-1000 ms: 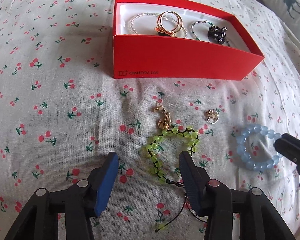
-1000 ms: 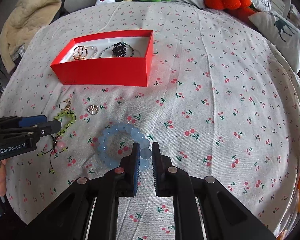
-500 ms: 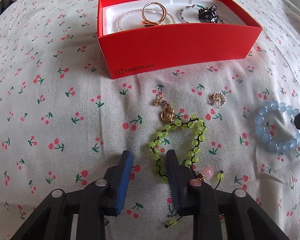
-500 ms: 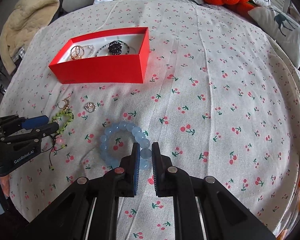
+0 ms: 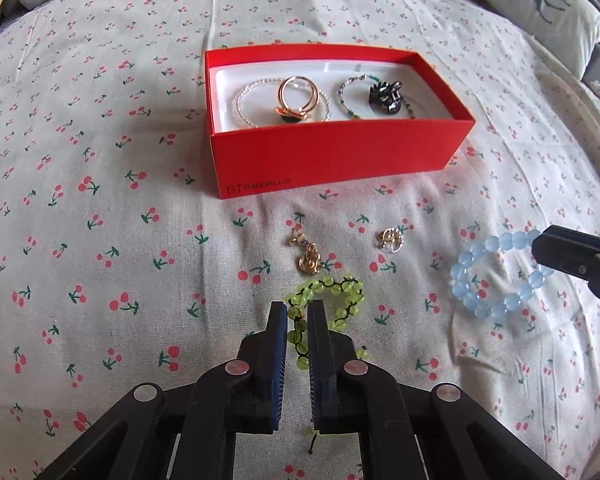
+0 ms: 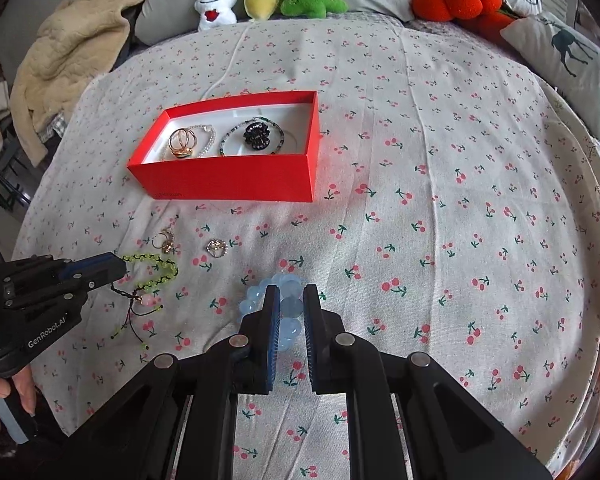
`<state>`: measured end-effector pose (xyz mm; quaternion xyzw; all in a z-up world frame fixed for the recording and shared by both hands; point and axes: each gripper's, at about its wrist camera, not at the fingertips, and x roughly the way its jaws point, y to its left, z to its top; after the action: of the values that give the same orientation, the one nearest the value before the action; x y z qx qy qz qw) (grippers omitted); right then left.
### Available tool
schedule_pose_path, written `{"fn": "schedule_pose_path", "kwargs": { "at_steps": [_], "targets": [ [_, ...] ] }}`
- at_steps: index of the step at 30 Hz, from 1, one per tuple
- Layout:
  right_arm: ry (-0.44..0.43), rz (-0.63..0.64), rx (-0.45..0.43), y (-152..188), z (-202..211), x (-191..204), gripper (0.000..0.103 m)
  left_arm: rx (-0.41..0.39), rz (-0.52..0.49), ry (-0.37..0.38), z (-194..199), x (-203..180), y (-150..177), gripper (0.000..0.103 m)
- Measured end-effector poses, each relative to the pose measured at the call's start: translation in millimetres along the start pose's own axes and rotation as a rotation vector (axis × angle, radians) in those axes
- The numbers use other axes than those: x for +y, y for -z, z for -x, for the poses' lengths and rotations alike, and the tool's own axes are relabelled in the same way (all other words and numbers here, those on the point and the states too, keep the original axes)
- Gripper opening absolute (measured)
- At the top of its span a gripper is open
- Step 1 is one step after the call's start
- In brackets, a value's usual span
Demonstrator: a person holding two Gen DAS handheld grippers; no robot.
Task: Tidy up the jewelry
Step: 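Grasp the light blue bead bracelet with the right gripper while the left grasps the green bead bracelet, then carry both bead bracelets into the red box and open both grippers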
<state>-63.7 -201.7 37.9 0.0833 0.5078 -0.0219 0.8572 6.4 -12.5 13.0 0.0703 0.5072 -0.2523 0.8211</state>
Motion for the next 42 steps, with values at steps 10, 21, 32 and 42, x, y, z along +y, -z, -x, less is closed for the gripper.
{"fn": "schedule_pose_path", "kwargs": {
  "at_steps": [10, 21, 32, 42],
  "targets": [
    [-0.043, -0.046, -0.069, -19, 25, 2, 0.012, -0.092, 0.033, 0.046, 34, -1, -20, 0.003],
    [-0.118, -0.15, -0.148, -45, 48, -10, 0.012, -0.163, 0.096, 0.077, 49, 1, -51, 0.003],
    [-0.181, -0.191, -0.213, -74, 51, -9, 0.012, -0.245, 0.147, 0.161, 38, -5, -98, 0.003],
    [-0.219, -0.234, -0.258, -100, 34, -10, 0.012, -0.227, 0.228, 0.167, -12, 18, -117, 0.003]
  ]
}}
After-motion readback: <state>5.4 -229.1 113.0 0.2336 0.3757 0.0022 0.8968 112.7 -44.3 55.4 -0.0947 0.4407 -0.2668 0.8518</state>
